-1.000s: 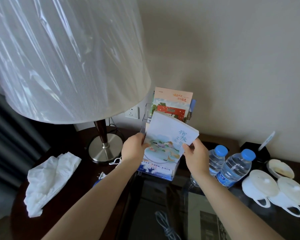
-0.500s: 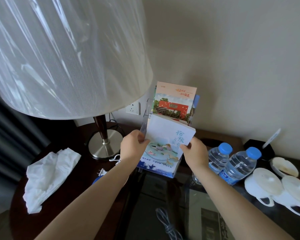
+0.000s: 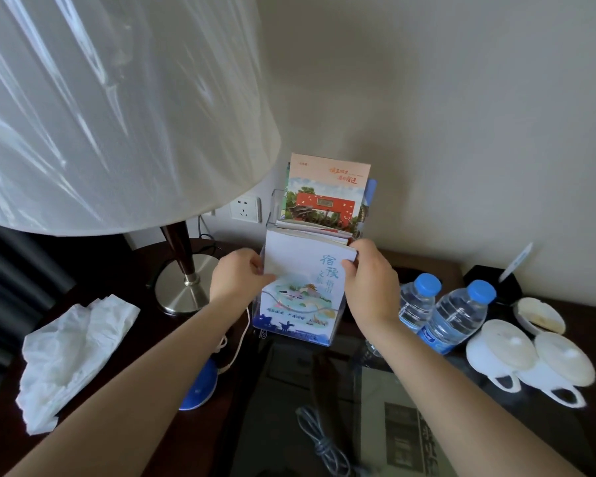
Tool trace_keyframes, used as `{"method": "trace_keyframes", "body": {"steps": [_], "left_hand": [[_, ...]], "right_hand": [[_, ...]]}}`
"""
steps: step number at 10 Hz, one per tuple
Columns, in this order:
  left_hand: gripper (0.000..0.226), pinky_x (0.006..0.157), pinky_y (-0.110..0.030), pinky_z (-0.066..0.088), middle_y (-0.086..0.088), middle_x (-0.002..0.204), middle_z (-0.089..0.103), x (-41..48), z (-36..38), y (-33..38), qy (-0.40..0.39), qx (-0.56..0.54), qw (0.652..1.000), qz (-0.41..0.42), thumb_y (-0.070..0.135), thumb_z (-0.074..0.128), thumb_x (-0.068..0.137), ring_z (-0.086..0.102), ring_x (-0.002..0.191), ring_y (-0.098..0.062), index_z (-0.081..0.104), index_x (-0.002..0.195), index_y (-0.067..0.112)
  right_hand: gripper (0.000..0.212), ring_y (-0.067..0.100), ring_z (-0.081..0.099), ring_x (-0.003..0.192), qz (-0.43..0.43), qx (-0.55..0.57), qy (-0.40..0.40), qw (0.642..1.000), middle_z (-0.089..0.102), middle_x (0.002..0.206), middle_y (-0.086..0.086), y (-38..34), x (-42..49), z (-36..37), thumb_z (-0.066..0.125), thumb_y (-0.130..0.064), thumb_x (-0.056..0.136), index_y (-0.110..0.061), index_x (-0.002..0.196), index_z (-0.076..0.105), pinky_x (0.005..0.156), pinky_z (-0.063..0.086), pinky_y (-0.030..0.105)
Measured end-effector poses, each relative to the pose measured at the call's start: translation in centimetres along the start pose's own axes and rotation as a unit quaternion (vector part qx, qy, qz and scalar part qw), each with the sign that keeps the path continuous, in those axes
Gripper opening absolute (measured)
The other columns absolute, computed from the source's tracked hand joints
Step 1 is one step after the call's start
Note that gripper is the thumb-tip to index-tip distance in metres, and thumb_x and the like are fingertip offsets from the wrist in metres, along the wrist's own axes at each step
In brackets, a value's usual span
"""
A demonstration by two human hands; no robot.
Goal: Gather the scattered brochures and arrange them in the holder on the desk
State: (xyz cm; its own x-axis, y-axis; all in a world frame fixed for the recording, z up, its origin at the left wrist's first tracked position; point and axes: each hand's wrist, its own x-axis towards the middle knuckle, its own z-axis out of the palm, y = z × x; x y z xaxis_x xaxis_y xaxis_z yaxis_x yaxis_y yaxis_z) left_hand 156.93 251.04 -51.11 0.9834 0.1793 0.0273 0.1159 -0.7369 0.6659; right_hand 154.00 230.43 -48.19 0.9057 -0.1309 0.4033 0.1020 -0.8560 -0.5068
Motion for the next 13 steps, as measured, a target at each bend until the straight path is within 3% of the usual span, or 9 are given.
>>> {"method": "trace_keyframes", "body": {"steps": [1, 2, 3, 6, 8, 10, 11, 12, 13], "left_hand": [[0.019, 0.062, -0.026, 0.047, 0.010, 0.071, 0.063, -0.6, -0.1, 0.3, 0.058, -0.072, 0.996, 0.004, 0.024, 0.079, 0.071, 0.062, 0.073, -0.014, 0.064, 0.083, 0.021], [0.017, 0.073, -0.031, 0.050, 0.007, 0.074, 0.065, -1.0, 0.3, 0.1, 0.068, -0.077, 0.995, -0.006, 0.021, 0.079, 0.073, 0.064, 0.078, -0.018, 0.067, 0.084, 0.017], [0.017, 0.074, -0.034, 0.051, 0.004, 0.075, 0.066, -0.8, 0.6, 0.0, 0.070, -0.065, 0.995, -0.004, 0.021, 0.080, 0.072, 0.065, 0.078, -0.020, 0.068, 0.083, 0.015], [0.019, 0.074, -0.040, 0.051, -0.010, 0.077, 0.071, -0.2, 0.4, 0.1, 0.062, -0.048, 0.997, 0.005, 0.015, 0.081, 0.072, 0.065, 0.077, -0.028, 0.069, 0.082, 0.005], [0.019, 0.066, -0.031, 0.044, -0.007, 0.074, 0.069, -0.2, 0.1, -0.1, 0.052, -0.048, 0.997, 0.009, 0.015, 0.082, 0.071, 0.063, 0.073, -0.024, 0.069, 0.081, 0.005], [0.019, 0.066, -0.030, 0.043, -0.005, 0.075, 0.066, 0.2, 0.3, 0.6, 0.040, -0.023, 0.999, 0.020, 0.017, 0.080, 0.074, 0.059, 0.073, -0.021, 0.067, 0.082, 0.007], [0.015, 0.066, -0.031, 0.044, -0.007, 0.082, 0.069, 0.0, -0.2, 1.5, 0.003, 0.044, 0.999, -0.014, 0.020, 0.074, 0.080, 0.058, 0.075, -0.021, 0.065, 0.087, 0.009], [0.020, 0.069, -0.030, 0.045, -0.005, 0.090, 0.068, -1.7, -0.7, 2.2, -0.031, 0.095, 0.995, -0.030, 0.022, 0.065, 0.086, 0.059, 0.080, -0.021, 0.062, 0.102, 0.011], [0.034, 0.085, -0.031, 0.047, -0.008, 0.113, 0.063, -5.1, -2.2, 4.7, -0.170, 0.141, 0.975, -0.006, 0.032, 0.057, 0.090, 0.061, 0.108, -0.025, 0.057, 0.116, 0.010]], "right_hand": [[0.014, 0.019, 0.061, 0.074, 0.018, 0.024, 0.011, 0.999, 0.065, 0.086, 0.002, -0.2, -0.1, 0.0, 0.062, -0.016, 0.091, -0.010, 0.101, 0.054, 0.056, 0.043, 0.031], [0.012, 0.021, 0.062, 0.077, 0.045, 0.065, 0.015, 0.997, 0.065, 0.086, 0.001, 0.0, -0.3, 0.1, 0.064, -0.013, 0.089, -0.011, 0.096, 0.056, 0.064, 0.050, 0.037], [0.009, 0.019, 0.061, 0.079, 0.060, 0.076, 0.013, 0.995, 0.065, 0.088, 0.000, 0.2, -0.5, 0.3, 0.063, -0.015, 0.089, -0.013, 0.093, 0.055, 0.068, 0.052, 0.042], [0.006, 0.022, 0.062, 0.079, 0.083, 0.079, 0.003, 0.993, 0.066, 0.087, 0.005, -0.1, 0.1, 0.9, 0.060, -0.013, 0.092, -0.010, 0.095, 0.056, 0.066, 0.052, 0.041], [0.006, 0.014, 0.060, 0.076, 0.061, 0.091, 0.007, 0.994, 0.067, 0.085, 0.001, 0.3, 0.7, 0.7, 0.065, -0.011, 0.088, -0.011, 0.093, 0.060, 0.064, 0.051, 0.036], [0.010, 0.020, 0.063, 0.078, 0.065, 0.080, -0.002, 0.995, 0.067, 0.086, 0.003, 0.9, 0.4, 0.8, 0.058, -0.004, 0.089, -0.011, 0.096, 0.058, 0.065, 0.054, 0.041], [0.029, 0.023, 0.064, 0.087, 0.074, 0.066, -0.058, 0.993, 0.066, 0.094, 0.004, 0.5, 0.9, -0.1, 0.050, 0.002, 0.088, -0.015, 0.111, 0.054, 0.067, 0.052, 0.037], [0.047, 0.024, 0.062, 0.101, 0.060, 0.056, -0.082, 0.993, 0.063, 0.112, 0.004, 0.0, 0.5, -2.0, 0.055, -0.004, 0.088, -0.018, 0.131, 0.044, 0.076, 0.048, 0.031], [0.042, 0.025, 0.059, 0.110, 0.064, -0.003, -0.129, 0.990, 0.059, 0.122, 0.006, -0.8, -0.4, -5.7, 0.055, -0.018, 0.092, -0.017, 0.133, 0.045, 0.083, 0.048, 0.032]]}}
